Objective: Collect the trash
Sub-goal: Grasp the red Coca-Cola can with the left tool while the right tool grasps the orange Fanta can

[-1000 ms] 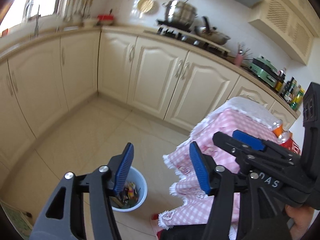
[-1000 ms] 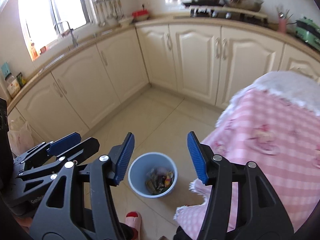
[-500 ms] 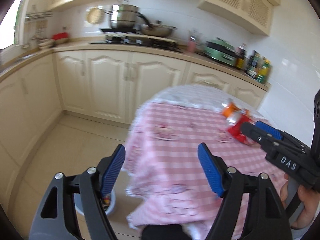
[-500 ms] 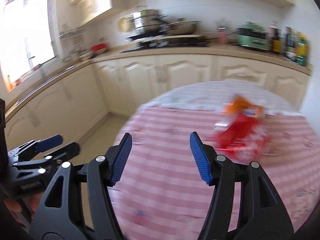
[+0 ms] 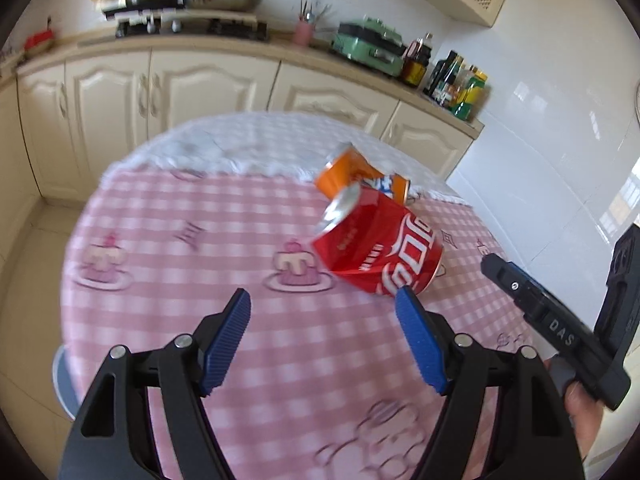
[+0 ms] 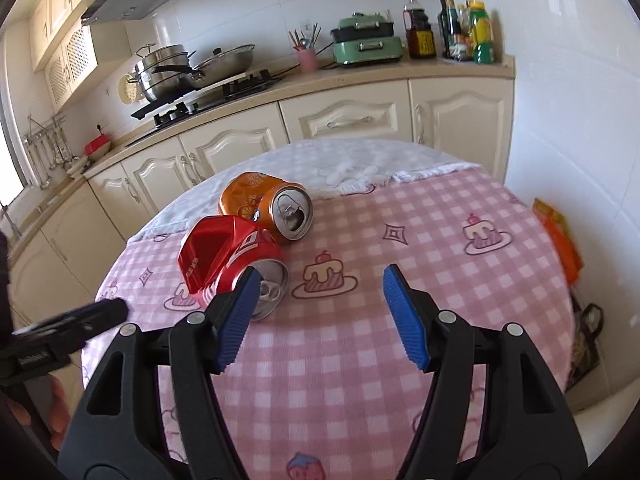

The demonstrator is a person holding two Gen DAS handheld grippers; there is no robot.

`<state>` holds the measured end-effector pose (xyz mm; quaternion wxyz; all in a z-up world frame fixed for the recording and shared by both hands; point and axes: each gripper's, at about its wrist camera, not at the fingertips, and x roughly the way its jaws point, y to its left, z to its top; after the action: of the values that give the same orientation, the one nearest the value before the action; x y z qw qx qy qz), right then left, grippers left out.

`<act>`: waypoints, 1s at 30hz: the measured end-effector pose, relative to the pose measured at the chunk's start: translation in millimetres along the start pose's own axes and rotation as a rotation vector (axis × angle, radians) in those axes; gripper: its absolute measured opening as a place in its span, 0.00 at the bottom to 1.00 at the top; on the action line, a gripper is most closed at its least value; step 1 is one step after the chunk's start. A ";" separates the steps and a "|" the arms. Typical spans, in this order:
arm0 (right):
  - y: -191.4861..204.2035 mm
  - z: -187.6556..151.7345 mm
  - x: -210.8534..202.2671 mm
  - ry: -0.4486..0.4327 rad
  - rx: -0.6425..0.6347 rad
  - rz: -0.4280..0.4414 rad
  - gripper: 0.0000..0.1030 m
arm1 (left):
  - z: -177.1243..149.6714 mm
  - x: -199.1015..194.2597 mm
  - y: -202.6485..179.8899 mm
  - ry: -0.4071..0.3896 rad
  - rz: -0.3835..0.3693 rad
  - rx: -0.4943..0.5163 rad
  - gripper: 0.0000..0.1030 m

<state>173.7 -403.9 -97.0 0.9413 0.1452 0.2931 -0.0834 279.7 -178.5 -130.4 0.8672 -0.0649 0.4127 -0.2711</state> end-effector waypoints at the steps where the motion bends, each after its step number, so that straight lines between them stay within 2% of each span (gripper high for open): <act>1: -2.5 2.3 5.2 0.006 0.008 0.006 0.62 | 1.3 7.1 -0.7 0.013 -0.009 -0.020 0.71; 5: -4.5 11.1 19.4 0.022 0.010 -0.005 0.63 | 6.1 32.1 3.0 0.026 -0.047 -0.123 0.71; 7: -3.5 16.9 30.7 0.046 -0.005 -0.053 0.64 | 8.4 41.2 6.9 0.022 -0.062 -0.176 0.71; 11: -3.5 20.9 48.3 0.092 -0.026 -0.079 0.64 | 11.9 56.6 9.2 0.019 -0.064 -0.223 0.71; 17: 4.5 19.3 66.4 0.137 -0.066 -0.073 0.64 | 16.9 64.1 9.7 -0.009 -0.065 -0.240 0.71; 26: 16.6 18.1 84.3 0.191 -0.100 -0.036 0.64 | 26.4 72.4 17.1 -0.020 -0.121 -0.263 0.70; 28: 20.0 17.8 86.6 0.196 -0.108 -0.034 0.64 | 26.6 71.7 21.0 -0.027 -0.112 -0.269 0.62; 30: 23.4 17.7 87.4 0.195 -0.118 -0.042 0.64 | 26.8 71.7 26.0 -0.027 -0.101 -0.274 0.49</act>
<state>259.9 -393.7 -128.2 0.9132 0.0910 0.3908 -0.0715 347.4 -197.0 -170.5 0.8409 -0.2069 0.4303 -0.2548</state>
